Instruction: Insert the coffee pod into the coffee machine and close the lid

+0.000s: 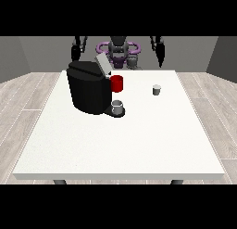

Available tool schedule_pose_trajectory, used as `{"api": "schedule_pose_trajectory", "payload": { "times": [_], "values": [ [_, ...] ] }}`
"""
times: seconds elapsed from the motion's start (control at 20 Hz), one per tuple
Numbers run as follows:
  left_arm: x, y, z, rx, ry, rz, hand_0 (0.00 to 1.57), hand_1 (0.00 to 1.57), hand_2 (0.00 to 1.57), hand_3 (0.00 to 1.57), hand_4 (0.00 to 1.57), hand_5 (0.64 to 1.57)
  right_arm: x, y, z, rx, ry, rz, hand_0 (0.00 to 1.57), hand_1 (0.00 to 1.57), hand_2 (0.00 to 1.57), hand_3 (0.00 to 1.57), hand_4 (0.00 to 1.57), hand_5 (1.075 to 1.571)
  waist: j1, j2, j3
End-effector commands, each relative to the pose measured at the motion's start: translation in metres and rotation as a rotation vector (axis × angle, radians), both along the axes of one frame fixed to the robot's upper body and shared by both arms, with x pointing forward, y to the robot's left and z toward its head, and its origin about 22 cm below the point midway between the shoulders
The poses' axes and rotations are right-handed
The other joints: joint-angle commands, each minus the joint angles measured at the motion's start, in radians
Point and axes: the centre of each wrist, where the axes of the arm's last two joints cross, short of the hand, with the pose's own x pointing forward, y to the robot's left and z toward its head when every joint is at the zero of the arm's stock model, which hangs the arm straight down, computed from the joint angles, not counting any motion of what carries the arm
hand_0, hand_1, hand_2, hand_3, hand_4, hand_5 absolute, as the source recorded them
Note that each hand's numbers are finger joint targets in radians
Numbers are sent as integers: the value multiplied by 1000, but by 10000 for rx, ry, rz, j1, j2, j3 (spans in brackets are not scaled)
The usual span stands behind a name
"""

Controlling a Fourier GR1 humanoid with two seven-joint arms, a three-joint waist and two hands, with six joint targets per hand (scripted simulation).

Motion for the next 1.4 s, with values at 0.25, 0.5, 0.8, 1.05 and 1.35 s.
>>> {"api": "schedule_pose_trajectory", "payload": {
  "times": [0.25,0.5,0.8,1.05,1.35],
  "values": [
    [-4,53,22,3384,-1101,-3009,0,0,0,0,0,1571,3,-15,-11,249,172,-244,0,0,0,0,0,1571,394,-85,-325],
    [20,106,44,5383,-289,-2407,0,0,0,0,0,1571,0,7,1,-1045,-724,-876,0,0,0,0,0,1571,-735,208,-331],
    [62,117,63,6526,-133,-1976,0,0,0,0,0,1571,26,36,30,-1472,-1522,-242,0,0,0,0,0,1571,-1341,1389,-332],
    [72,115,44,7149,916,-2281,0,0,0,0,0,1571,24,42,22,-870,-1343,-4,0,0,0,0,0,1571,-1536,1451,-327],
    [89,144,47,7900,508,-2143,0,0,0,0,0,1571,37,42,37,-1261,-1576,26,0,0,0,0,0,1571,-1663,2413,-333]
  ]
}}
